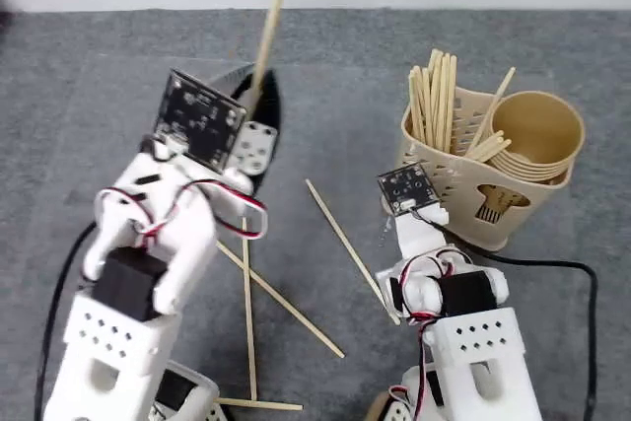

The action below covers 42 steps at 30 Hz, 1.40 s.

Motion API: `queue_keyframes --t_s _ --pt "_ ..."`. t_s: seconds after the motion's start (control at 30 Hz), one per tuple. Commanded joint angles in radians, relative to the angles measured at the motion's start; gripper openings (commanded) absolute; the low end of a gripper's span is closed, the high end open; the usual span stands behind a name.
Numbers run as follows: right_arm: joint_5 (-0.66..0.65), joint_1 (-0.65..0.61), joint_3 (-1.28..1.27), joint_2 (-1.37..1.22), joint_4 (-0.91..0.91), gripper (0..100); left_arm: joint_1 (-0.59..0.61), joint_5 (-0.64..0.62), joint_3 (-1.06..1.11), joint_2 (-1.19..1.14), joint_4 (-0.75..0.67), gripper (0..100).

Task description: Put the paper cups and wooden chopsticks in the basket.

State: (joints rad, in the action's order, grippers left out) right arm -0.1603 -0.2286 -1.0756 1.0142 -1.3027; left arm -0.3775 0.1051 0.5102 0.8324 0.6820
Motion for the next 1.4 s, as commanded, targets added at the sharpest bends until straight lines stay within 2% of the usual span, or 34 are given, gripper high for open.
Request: queue_keyframes --t_s 0.0,0.17,0.47,0.67,0.93,1.13,1.37 --pt "-0.051 0.012 -0.014 -0.002 0.012 12.5 -0.061 -0.06 -0.005 -0.061 -0.169 1" --pt "-0.095 0.008 -0.048 -0.004 0.016 12.5 -0.118 -0.107 -0.13 -0.261 -0.236 1" --pt "-0.095 0.015 -0.069 -0.005 0.016 12.5 -0.216 -0.21 -0.476 -0.6 -0.245 1" --pt "-0.147 0.016 -0.084 0.002 0.016 12.5 -0.25 -0.258 -0.559 -0.767 -0.331 1" --pt "-0.15 0.016 -0.086 0.004 0.01 12.5 -0.261 -0.265 -0.561 -0.876 -0.42 2" --pt "-0.15 0.016 -0.086 0.004 0.008 12.5 -0.273 -0.359 -0.556 -0.924 -0.413 11" --pt "-0.15 0.016 -0.086 0.004 0.008 12.5 -0.264 -0.365 -0.556 -0.839 -0.25 15"
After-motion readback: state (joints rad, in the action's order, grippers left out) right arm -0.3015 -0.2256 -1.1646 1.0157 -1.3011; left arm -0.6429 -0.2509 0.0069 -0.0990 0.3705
